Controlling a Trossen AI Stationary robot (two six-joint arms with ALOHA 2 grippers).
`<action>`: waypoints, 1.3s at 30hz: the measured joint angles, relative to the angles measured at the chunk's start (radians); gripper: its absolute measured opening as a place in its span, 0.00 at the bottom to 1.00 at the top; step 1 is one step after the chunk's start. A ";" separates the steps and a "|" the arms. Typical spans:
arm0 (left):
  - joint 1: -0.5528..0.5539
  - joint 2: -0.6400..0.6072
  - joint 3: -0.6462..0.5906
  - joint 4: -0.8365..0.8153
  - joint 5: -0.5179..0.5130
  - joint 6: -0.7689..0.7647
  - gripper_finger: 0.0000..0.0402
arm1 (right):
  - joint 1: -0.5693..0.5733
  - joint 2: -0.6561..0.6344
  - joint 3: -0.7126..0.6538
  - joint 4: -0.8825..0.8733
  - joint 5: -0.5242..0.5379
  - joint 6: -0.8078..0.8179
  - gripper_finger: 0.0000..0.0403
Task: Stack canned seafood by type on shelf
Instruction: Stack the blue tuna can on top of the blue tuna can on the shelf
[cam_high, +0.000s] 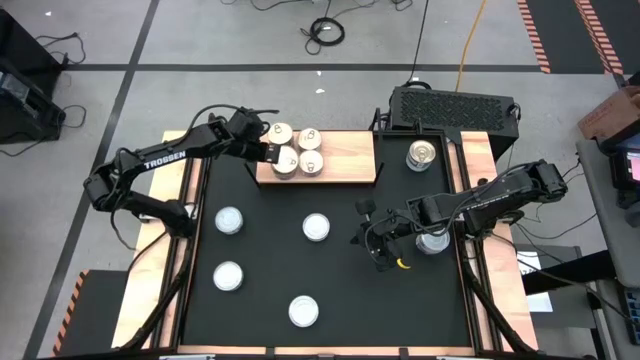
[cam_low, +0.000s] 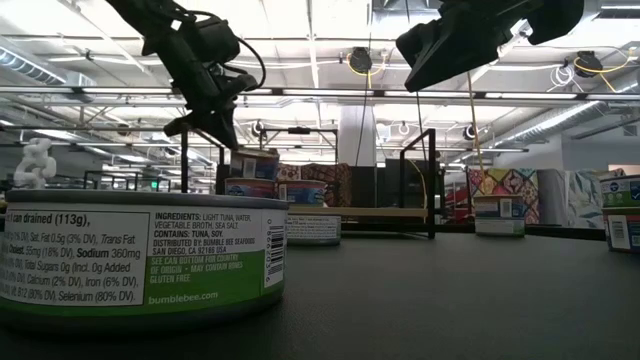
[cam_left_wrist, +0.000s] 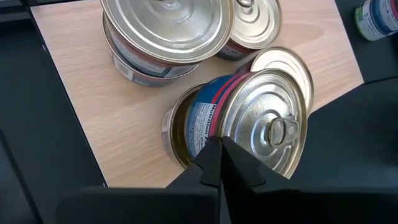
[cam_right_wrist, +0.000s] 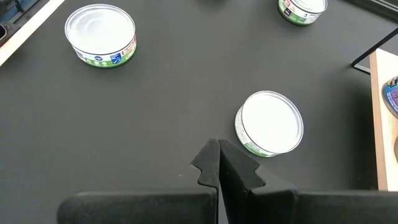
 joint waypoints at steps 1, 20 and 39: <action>0.000 0.000 0.000 0.000 0.000 0.000 0.04 | 0.000 0.000 0.000 0.000 0.000 0.000 0.00; -0.055 -0.002 0.114 -0.002 0.003 0.079 0.23 | 0.000 0.000 0.000 -0.001 0.000 0.000 0.00; -0.640 -0.266 -0.070 0.239 -0.676 0.379 0.23 | -0.060 0.183 0.001 0.488 0.003 -0.044 0.00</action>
